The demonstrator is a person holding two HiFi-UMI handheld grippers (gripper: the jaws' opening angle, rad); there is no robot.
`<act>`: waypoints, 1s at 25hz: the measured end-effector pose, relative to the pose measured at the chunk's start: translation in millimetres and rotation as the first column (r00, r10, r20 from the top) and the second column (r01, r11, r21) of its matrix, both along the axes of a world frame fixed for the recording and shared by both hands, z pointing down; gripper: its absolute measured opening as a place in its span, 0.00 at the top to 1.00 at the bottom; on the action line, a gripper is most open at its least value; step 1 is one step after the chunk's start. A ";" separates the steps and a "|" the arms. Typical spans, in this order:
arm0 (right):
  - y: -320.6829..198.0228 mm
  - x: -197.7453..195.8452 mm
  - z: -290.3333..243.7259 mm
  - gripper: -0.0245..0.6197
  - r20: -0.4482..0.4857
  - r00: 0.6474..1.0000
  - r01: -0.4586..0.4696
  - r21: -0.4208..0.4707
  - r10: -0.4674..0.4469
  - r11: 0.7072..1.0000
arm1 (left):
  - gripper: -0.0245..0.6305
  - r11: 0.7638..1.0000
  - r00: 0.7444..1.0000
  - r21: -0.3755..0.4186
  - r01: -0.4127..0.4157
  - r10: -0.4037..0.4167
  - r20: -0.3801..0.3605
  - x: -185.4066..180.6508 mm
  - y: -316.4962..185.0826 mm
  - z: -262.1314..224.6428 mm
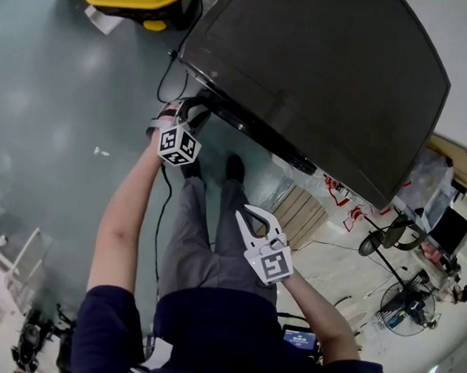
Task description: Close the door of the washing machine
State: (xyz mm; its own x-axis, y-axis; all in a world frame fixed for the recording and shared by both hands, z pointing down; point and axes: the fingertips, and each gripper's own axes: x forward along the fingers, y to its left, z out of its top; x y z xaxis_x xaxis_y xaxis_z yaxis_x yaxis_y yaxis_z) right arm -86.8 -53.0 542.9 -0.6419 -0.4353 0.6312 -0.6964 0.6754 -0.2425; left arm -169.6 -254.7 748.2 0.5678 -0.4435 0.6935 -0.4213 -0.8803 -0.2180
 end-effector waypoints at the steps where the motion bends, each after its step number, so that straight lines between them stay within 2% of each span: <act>1: -0.7 -1.5 -0.5 0.88 -0.001 1.000 0.005 0.007 -0.005 1.000 | 0.70 1.000 1.000 0.005 0.006 -0.006 -0.002 -0.7 0.1 0.2; 9: -6.6 -6.6 -8.8 0.88 0.015 1.000 -0.014 0.038 0.014 0.999 | 0.70 0.997 0.998 0.053 0.056 -0.055 -0.022 -6.8 1.2 -4.1; 12: -7.9 -7.0 -10.4 0.88 0.022 0.999 -0.028 0.043 0.027 0.999 | 0.75 0.991 0.995 0.091 0.095 -0.092 -0.038 -14.6 -1.8 -9.8; 18: -19.8 -7.2 -24.1 0.88 0.039 0.996 -0.078 0.088 0.075 0.993 | 0.79 0.975 0.978 0.115 0.193 -0.181 -0.108 -31.2 8.0 -35.4; 25: -42.6 -6.6 -55.5 0.88 0.074 0.988 -0.145 0.156 0.134 0.977 | 0.86 0.951 0.947 0.142 0.274 -0.241 -0.214 -32.8 23.9 -102.7</act>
State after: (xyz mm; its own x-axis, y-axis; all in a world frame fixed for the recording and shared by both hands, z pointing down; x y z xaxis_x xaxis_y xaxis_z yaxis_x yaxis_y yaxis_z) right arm -93.4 -95.6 487.4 -0.6039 -0.6159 0.5060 -0.7734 0.6064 -0.1849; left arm -202.4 -230.8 645.5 0.5339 -0.6922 0.4856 -0.6769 -0.6940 -0.2451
